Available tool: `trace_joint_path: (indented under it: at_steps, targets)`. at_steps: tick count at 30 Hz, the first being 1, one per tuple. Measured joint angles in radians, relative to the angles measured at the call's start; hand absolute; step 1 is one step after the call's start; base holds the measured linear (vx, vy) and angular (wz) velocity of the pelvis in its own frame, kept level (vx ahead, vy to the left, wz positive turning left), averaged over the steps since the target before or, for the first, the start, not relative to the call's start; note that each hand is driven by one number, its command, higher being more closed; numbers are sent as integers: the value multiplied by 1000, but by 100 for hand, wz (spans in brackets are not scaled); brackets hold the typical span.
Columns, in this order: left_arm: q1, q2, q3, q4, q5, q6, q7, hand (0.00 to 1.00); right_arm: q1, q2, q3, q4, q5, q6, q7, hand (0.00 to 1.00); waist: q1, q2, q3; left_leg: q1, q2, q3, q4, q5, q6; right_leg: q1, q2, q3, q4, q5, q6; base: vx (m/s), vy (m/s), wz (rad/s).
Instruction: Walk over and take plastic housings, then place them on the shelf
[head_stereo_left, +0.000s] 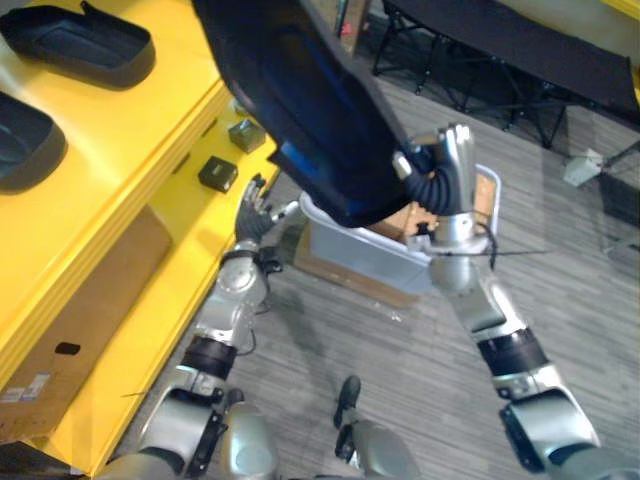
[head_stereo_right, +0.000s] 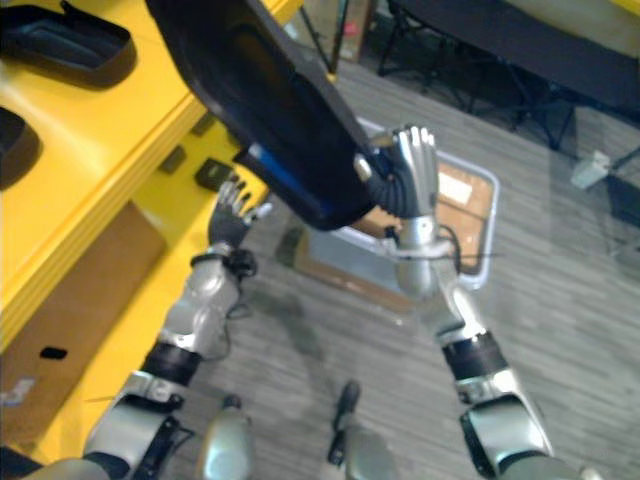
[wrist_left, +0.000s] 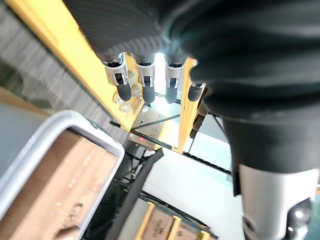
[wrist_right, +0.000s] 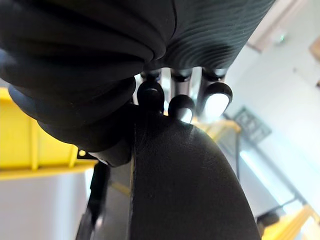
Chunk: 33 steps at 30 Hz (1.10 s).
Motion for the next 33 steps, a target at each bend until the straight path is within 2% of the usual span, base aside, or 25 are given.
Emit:
trace_joint_path:
  at_steps: [2, 7, 10, 15, 28, 33]
  targets:
    - [0, -2, -5, 0, -87, -12, -4, 0, 3, 8, 0, 0, 0, 0, 0, 100, -2, 5, -3, 1, 0, 0, -2, 0, 0, 0, 0, 0, 0, 0, 0, 0, 0, 0]
    - [1, -3, 3, 0, -316, -86, -59, 0, 3, 16, 0, 11, -7, -1, -22, 100, -1, 24, -33, 7, -4, 5, -17, 2, -1, 0, -2, 0, -10, 3, -1, 0, 0, 0]
    - [1, -5, 18, 0, -379, -113, -89, 0, 3, 16, -1, 22, -7, -1, -26, 100, -2, 25, -43, 16, -4, 11, -23, 2, -2, 5, -2, 5, -14, 4, -1, 14, 19, -5]
    - [1, -20, 41, 2, -451, -113, -125, 0, 3, 16, -3, 23, -6, -1, -27, 100, -3, 25, -43, 17, -4, 13, -24, 3, -2, 5, -2, 6, -16, 6, -2, -1, 5, -1]
    - [20, -52, 43, 69, -431, -109, -138, 0, 3, 15, -28, 27, -34, -25, -53, 100, -3, 25, -76, 51, -11, 16, -65, 15, -4, 27, -5, 3, -29, 7, -2, 2, 4, 1]
    - [46, -64, 53, 137, -280, -95, -74, 0, 3, 14, -92, 10, -33, -50, -80, 100, -4, 21, -79, 69, -12, 18, -77, 16, -3, 39, -7, 3, -29, 4, 2, 0, 0, 0]
